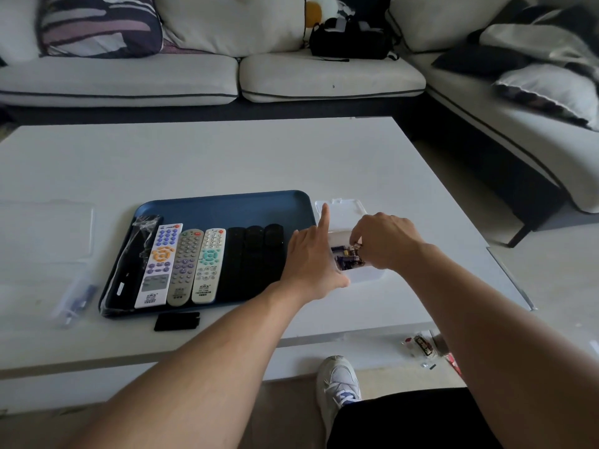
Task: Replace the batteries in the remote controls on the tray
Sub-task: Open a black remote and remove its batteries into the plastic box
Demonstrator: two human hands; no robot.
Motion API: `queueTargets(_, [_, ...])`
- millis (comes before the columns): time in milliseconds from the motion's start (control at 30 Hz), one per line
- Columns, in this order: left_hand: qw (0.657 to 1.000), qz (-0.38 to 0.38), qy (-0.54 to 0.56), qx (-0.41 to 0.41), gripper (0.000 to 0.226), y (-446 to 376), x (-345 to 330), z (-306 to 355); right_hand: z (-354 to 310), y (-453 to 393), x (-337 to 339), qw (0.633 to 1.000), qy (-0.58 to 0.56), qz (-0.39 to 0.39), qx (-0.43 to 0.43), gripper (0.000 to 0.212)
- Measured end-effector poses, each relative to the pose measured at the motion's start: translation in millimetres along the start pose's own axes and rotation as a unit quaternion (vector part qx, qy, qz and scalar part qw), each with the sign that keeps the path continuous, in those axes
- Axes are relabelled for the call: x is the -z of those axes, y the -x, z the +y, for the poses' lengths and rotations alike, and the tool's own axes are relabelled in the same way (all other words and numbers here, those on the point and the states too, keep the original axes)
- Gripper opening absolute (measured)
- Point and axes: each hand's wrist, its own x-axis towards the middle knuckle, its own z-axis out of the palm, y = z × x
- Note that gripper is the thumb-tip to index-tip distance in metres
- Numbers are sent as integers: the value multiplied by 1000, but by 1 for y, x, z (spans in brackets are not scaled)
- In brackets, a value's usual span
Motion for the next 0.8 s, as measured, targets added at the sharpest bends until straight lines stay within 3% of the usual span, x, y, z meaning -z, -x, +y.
queueTargets(433, [1000,12,-4,0,139,4,-1,-1,-9,-2,-12,999,32,8,27,23])
queueTargets(800, [1000,1,-3,0,137,5,-3,-2,-7,-9,-22,998,-9,-48,45,14])
